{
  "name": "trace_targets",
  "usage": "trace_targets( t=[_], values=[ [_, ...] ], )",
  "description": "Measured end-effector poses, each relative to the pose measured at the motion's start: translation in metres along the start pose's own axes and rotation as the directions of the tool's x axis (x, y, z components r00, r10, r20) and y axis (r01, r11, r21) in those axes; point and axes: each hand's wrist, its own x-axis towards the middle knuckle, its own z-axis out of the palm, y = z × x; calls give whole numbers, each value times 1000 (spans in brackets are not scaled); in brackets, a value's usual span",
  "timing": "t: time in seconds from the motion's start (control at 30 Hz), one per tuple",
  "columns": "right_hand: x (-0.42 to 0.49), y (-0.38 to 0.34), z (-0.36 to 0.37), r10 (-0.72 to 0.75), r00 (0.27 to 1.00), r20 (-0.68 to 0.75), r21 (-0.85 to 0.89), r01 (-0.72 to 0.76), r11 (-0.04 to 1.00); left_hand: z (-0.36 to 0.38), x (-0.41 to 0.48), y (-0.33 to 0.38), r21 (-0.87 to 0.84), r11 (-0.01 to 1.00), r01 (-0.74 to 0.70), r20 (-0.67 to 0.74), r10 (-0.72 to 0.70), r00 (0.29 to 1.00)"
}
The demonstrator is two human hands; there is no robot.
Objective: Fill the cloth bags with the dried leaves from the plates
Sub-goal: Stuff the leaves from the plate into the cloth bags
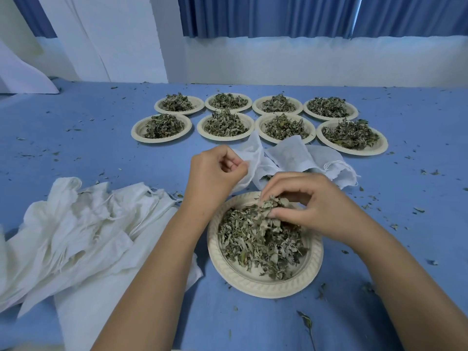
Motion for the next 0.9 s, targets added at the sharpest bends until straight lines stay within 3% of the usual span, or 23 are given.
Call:
trace_targets(
  t=[0.17,0.33,0.47,0.6,0.9],
  values=[
    [1,-4,7,-116,951,-288,204,179,962,2,-5,5,-26,998,-62,110,65,992],
    [4,-2,13,-34,871,-491,250,178,952,5,-7,7,-52,995,-84,171,92,981],
    [3,3,19,-77,862,-501,-18,79,997,7,-8,6,-79,992,-98,151,109,983],
    [5,9,21,-269,849,-454,-414,66,908,8,-10,8,-131,983,-131,141,149,979],
    [8,12,22,-326,885,-331,-639,44,768,12,-14,6,-98,971,-218,70,226,972]
  ],
)
